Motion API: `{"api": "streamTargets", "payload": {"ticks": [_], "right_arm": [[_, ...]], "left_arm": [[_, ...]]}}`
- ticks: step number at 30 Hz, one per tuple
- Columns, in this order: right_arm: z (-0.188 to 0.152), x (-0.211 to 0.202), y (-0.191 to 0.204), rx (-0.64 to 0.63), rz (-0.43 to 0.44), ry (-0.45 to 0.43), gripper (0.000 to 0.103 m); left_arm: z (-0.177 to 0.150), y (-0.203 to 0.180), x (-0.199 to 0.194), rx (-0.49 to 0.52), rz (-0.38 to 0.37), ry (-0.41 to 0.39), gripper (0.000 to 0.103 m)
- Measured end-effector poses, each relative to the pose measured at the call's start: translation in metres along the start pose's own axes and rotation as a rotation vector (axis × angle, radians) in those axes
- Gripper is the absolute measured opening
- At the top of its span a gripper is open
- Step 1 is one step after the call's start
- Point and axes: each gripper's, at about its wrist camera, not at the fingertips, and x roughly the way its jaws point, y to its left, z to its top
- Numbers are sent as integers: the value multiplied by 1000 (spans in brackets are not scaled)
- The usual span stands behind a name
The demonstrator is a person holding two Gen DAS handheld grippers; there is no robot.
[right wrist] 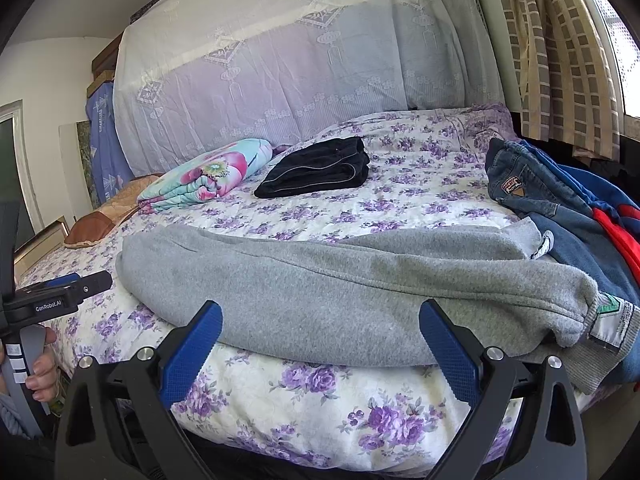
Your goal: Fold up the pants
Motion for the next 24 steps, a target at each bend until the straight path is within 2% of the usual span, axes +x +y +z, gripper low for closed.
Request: {"api": "streamTargets", "payload": {"ticks": [24], "right_arm": [[0,1,-1,1,0,5,99]], "left_arm": [[-2,-1,0,-1,-1,0,98]]}}
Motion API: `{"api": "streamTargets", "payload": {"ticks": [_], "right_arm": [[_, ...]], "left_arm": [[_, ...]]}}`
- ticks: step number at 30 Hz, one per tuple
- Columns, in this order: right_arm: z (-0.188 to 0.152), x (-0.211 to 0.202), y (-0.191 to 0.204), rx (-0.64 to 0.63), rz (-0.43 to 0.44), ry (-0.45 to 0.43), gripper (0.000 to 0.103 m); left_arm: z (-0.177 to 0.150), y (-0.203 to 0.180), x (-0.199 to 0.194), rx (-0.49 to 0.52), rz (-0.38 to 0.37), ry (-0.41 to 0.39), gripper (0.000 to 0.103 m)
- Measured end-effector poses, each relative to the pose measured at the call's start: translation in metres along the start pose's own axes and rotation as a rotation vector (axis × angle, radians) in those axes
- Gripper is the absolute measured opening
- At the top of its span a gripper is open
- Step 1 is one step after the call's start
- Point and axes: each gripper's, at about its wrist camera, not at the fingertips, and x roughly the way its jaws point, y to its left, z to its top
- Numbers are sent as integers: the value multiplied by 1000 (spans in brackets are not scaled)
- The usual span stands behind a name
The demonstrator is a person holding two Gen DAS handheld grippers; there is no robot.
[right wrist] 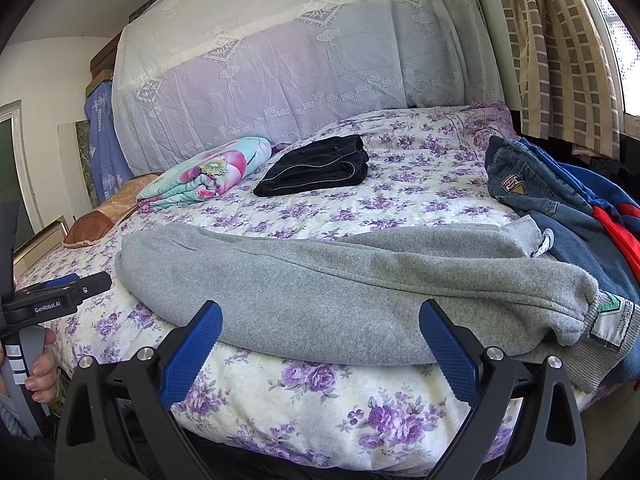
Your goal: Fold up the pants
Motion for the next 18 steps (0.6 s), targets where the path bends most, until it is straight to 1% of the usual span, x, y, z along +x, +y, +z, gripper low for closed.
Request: {"api": "streamTargets", "payload": {"ticks": [18], "right_arm": [[0,0,0,1,0,3,99]], "left_arm": [[-1,-1,0,1,0,1,98]]}}
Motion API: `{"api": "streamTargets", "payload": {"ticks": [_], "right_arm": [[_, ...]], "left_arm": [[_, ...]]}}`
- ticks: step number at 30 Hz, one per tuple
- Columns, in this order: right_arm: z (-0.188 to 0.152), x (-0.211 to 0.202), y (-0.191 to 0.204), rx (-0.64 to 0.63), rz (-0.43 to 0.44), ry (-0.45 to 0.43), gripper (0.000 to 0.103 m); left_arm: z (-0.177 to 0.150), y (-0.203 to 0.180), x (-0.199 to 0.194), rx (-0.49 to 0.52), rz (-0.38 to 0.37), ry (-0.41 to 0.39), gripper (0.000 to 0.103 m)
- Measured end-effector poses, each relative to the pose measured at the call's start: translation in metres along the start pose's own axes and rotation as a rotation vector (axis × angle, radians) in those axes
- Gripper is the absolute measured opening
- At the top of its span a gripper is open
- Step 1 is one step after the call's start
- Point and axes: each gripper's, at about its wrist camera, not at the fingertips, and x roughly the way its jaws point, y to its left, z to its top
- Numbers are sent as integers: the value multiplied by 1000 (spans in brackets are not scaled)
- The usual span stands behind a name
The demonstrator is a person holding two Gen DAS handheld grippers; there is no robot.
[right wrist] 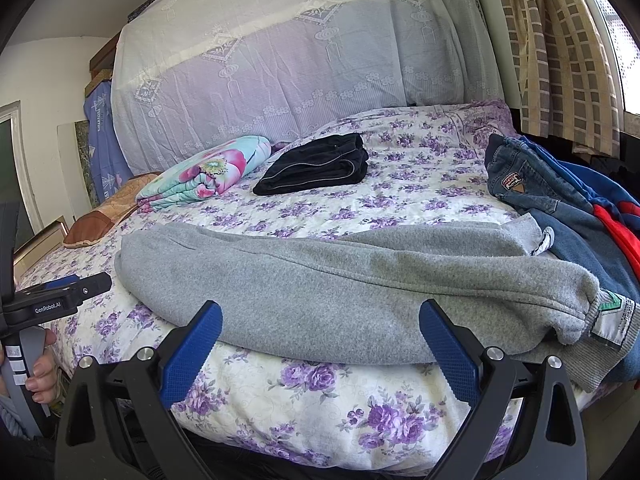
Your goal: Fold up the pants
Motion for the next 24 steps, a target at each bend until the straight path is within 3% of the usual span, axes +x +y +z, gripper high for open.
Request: {"api": "streamTargets", "payload": {"ticks": [24], "right_arm": [[-11,3,3,9,1,13,99]], "left_arm": [[-11,5,8,-17,-14,38,99]]}}
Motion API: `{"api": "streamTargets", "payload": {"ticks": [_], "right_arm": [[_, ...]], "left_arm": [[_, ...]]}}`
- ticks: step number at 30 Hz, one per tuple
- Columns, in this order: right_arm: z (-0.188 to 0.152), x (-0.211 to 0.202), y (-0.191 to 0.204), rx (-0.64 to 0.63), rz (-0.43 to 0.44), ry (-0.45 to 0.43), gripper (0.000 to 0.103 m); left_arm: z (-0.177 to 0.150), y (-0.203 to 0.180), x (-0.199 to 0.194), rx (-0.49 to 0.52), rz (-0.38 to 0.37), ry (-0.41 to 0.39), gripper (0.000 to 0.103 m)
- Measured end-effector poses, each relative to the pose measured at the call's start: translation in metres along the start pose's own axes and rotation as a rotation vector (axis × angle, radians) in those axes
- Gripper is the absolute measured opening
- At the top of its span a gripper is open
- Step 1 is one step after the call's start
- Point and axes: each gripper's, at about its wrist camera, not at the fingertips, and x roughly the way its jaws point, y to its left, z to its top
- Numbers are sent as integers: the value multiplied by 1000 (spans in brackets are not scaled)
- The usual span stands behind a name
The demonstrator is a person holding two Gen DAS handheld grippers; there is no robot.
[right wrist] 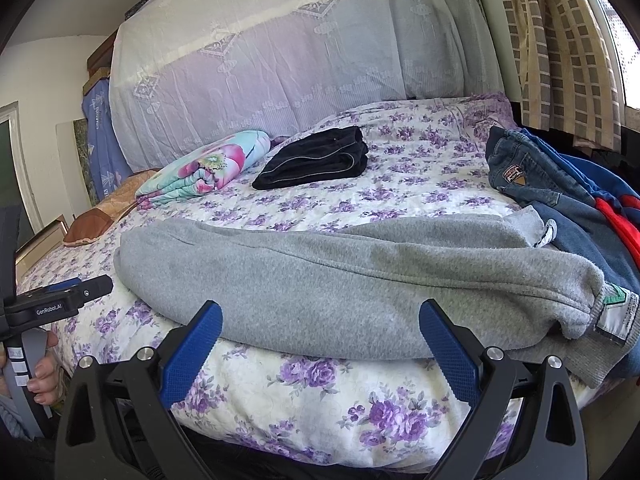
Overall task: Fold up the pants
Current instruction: 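Move left gripper to the leg cuffs while right gripper moves to the waistband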
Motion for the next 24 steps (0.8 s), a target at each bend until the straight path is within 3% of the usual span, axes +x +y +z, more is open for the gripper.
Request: {"api": "streamTargets", "payload": {"ticks": [6,13,20,24], "right_arm": [[-1,3,-3,15,4,13,99],[2,4,-34,111,1,52,99],[-18,-8,-76,134,-12,181,99],[-28,1,-105,283,44,232,99]], "left_arm": [[3,13,12,-39,1,44,99],[9,38,27,-98,26,84,99],[16,64,47,-172,36,123,99],[19,77,65,-227,18,165,99]]}}
